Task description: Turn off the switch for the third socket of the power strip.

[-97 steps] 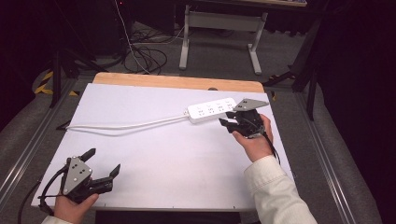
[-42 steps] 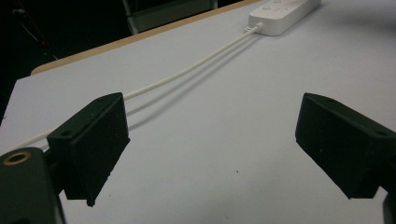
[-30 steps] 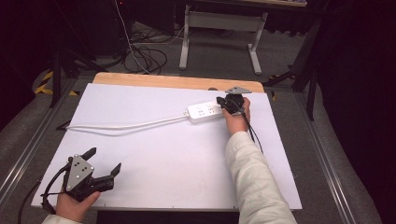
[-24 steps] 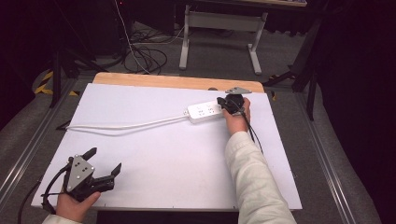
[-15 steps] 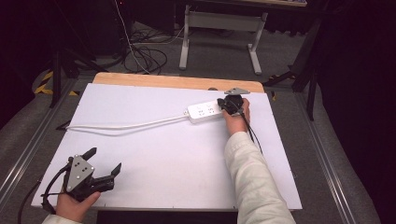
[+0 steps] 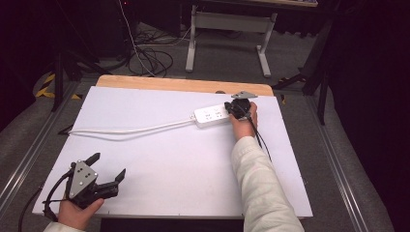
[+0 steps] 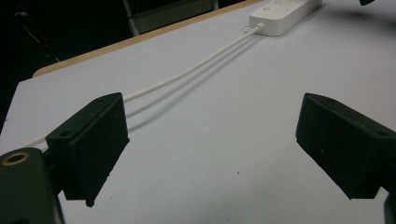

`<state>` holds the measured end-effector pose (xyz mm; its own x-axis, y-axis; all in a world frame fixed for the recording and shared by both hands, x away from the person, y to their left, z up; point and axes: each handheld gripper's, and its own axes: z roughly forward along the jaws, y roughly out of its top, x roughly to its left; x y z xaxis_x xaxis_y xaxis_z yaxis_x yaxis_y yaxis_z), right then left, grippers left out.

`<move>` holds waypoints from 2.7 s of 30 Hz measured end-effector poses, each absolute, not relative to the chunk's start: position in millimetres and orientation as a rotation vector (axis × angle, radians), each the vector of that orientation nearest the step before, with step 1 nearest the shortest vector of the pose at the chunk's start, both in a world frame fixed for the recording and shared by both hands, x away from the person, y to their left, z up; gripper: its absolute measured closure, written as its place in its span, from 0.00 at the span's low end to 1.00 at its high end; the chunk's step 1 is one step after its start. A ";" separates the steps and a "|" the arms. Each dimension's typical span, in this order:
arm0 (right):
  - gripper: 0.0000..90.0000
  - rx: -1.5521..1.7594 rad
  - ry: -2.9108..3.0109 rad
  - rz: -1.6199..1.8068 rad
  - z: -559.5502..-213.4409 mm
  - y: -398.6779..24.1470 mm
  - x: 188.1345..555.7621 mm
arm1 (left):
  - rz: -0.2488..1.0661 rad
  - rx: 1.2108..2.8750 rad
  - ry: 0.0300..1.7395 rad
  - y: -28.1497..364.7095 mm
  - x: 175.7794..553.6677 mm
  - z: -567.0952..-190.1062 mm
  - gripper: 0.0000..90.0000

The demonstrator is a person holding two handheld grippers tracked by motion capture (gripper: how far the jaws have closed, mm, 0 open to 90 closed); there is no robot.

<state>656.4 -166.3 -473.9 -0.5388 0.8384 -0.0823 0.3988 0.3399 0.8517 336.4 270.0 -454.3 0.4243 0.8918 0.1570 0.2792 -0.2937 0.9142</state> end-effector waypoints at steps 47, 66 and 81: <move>1.00 1.113 2.042 1.099 -476.8 -158.9 655.6 | 0.877 1.809 1.002 268.7 336.4 -454.8 0.11; 1.00 1.151 2.048 1.081 -474.9 -157.5 655.5 | 0.881 1.806 1.005 269.7 336.6 -454.6 0.11; 1.00 1.024 2.024 1.206 -432.5 -154.4 626.7 | 0.878 1.808 1.006 268.2 337.3 -454.8 0.11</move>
<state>626.7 -154.4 -432.5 -0.5483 0.8322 -0.0826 0.3235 0.3022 0.8967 337.3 268.2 -454.8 0.4260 0.8902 0.1615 0.2812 -0.3000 0.9116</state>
